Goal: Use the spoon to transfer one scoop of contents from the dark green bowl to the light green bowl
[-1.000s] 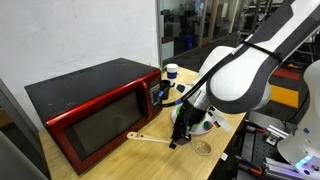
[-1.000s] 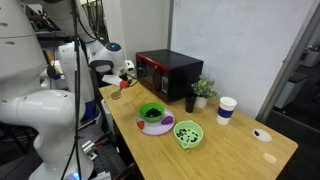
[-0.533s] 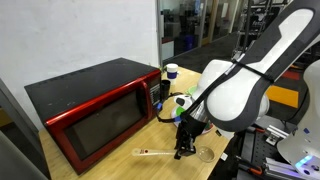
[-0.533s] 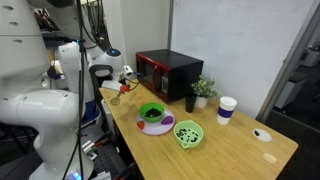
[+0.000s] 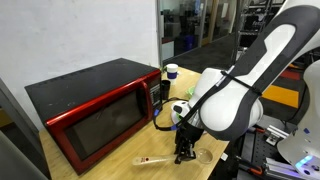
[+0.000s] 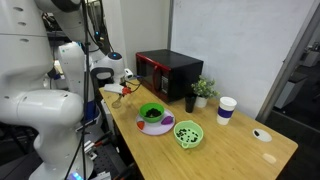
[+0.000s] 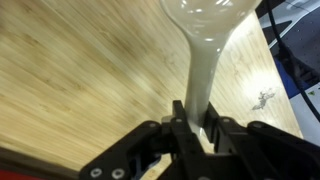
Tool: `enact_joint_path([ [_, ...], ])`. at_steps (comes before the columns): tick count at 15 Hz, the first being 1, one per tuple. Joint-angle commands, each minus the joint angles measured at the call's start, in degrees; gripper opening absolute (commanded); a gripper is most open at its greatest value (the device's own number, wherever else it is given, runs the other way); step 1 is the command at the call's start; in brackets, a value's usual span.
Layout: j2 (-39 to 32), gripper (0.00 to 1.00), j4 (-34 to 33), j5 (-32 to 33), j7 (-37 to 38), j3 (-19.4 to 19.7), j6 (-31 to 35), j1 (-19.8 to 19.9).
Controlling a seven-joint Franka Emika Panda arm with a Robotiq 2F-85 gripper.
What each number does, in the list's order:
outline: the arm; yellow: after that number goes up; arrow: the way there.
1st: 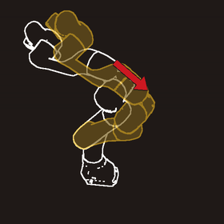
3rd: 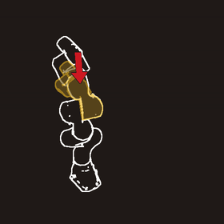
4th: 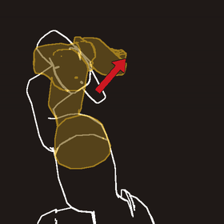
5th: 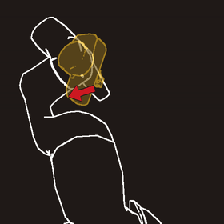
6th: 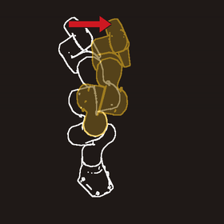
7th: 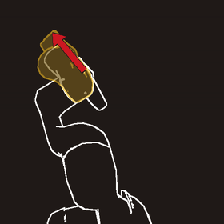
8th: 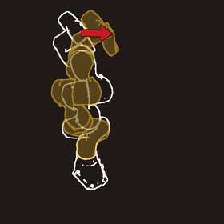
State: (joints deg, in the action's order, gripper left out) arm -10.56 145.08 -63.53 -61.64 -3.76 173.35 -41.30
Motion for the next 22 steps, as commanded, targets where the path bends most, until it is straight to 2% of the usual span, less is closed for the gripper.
enact_joint_path([
  [1, -3.36, 0.06, -1.88, -1.59, -4.18, -0.37, 0.8, 1.16],
  [8, -6.91, 0.06, -2.46, -2.01, -6.78, -0.68, 1.54, 2.58],
  [17, -7.3, 0.06, -2.16, -2.86, -9.73, -1.37, 3.31, 3.43],
  [18, -7.4, 0.47, -2.12, -3.21, -10.08, -1.48, 3.56, 3.45],
  [19, -7.32, 0.48, -2.1, -3.75, -10.55, -1.57, 3.57, 3.58],
  [22, -7.02, 0.69, -1.91, -5.12, -11.67, -1.48, 3.72, 3.61],
])
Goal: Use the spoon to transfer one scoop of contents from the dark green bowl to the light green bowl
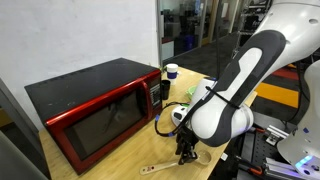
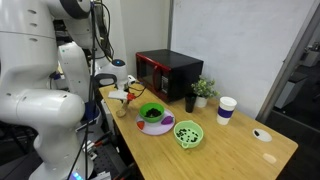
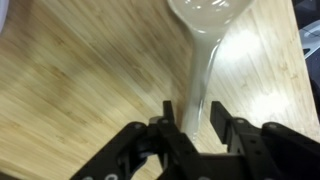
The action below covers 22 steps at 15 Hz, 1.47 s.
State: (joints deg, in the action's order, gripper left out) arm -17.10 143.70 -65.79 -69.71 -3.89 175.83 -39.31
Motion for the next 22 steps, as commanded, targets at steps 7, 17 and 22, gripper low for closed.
enact_joint_path([
  [7, 3.96, 1.0, 1.33, -1.51, -4.79, 0.63, 0.48, 1.35],
  [17, 11.68, 1.0, 1.48, 18.19, -3.08, 12.68, -7.19, 2.09],
  [22, 11.63, 1.0, -0.61, 43.45, 13.73, 20.63, -16.48, 2.96],
])
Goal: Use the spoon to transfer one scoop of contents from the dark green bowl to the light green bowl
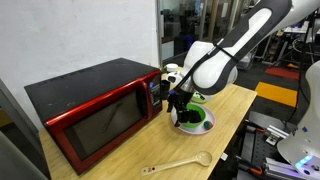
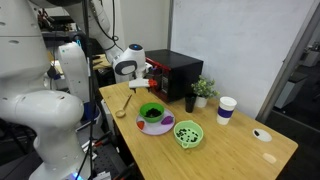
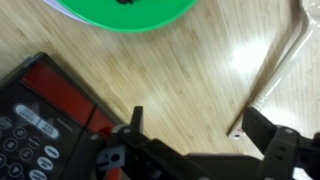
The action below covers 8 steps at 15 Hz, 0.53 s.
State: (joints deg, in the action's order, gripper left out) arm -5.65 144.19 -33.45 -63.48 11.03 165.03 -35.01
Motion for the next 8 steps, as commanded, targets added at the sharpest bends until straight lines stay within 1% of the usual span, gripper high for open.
enact_joint_path([
  [1, 0.06, 1.0, -1.9, 16.51, 11.15, 8.17, -8.18, -2.01],
  [3, 1.57, 1.0, -3.87, 27.39, 19.29, 11.25, -14.62, -2.55],
  [5, 4.08, 1.0, -5.86, 36.91, 27.45, 12.17, -21.27, -2.37],
  [6, 5.9, 1.0, -6.21, 41.5, 31.28, 1.86, -23.46, 7.97],
  [7, 7.26, 1.0, -6.94, 43.74, 33.79, 0.17, -25.95, 9.24],
  [8, 9.2, 1.0, -6.78, 45.29, 36.29, -3.12, -27.47, 11.95],
])
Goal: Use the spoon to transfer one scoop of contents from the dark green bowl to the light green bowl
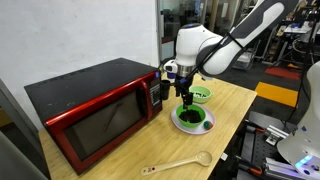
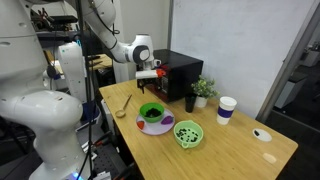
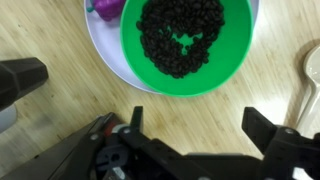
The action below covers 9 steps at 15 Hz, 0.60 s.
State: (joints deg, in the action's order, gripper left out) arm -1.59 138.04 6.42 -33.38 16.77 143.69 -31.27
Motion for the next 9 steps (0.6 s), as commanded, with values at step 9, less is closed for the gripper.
enact_joint_path([
  [9, 16.17, 1.0, 4.02, 8.24, 21.63, -20.48, -12.29, 19.56],
])
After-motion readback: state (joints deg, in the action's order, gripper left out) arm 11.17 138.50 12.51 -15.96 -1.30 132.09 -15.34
